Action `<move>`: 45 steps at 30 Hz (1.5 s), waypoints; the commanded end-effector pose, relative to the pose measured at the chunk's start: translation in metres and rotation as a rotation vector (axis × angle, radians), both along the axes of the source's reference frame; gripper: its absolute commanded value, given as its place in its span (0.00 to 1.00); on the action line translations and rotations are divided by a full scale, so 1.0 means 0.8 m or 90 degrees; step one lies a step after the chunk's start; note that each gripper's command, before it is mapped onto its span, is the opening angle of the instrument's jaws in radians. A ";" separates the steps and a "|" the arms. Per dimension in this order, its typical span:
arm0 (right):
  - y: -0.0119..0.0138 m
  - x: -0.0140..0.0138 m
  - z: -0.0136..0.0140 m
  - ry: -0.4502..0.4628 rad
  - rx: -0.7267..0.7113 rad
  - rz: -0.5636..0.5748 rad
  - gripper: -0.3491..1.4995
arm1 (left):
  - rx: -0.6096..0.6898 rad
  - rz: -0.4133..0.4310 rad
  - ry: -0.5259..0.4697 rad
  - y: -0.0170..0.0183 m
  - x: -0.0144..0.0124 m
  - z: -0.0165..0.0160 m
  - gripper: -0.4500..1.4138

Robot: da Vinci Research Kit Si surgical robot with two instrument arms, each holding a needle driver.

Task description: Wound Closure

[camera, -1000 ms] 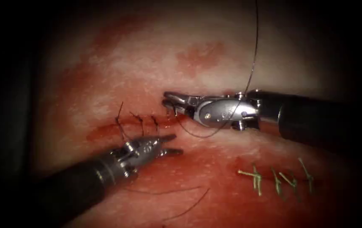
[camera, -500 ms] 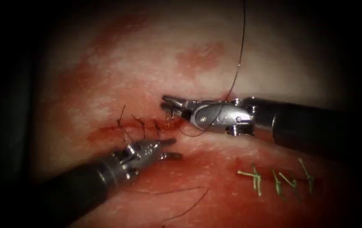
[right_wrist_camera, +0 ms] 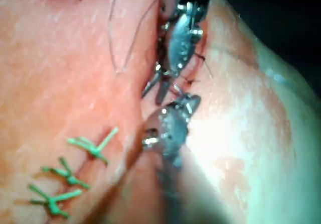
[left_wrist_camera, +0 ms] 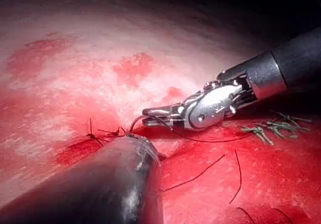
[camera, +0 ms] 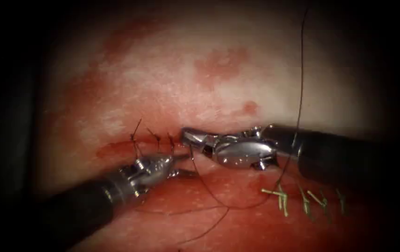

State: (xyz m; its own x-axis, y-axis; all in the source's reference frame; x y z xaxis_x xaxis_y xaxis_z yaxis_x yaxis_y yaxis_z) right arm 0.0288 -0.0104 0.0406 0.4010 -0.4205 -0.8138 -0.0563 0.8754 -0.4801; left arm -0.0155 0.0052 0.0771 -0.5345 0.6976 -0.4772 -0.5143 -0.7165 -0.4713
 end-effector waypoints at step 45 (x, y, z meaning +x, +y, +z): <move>-0.0001 -0.0013 0.0029 -0.022 0.111 0.021 0.00 | 0.023 0.011 0.031 -0.0010 0.0018 0.0004 0.34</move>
State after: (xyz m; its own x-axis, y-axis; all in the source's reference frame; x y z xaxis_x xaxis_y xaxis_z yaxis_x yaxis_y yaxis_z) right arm 0.0271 -0.0105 0.0426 0.4440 -0.2532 -0.8595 -0.0766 0.9450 -0.3179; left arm -0.0136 0.0041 0.0769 -0.5680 0.7053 -0.4242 -0.5254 -0.7075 -0.4727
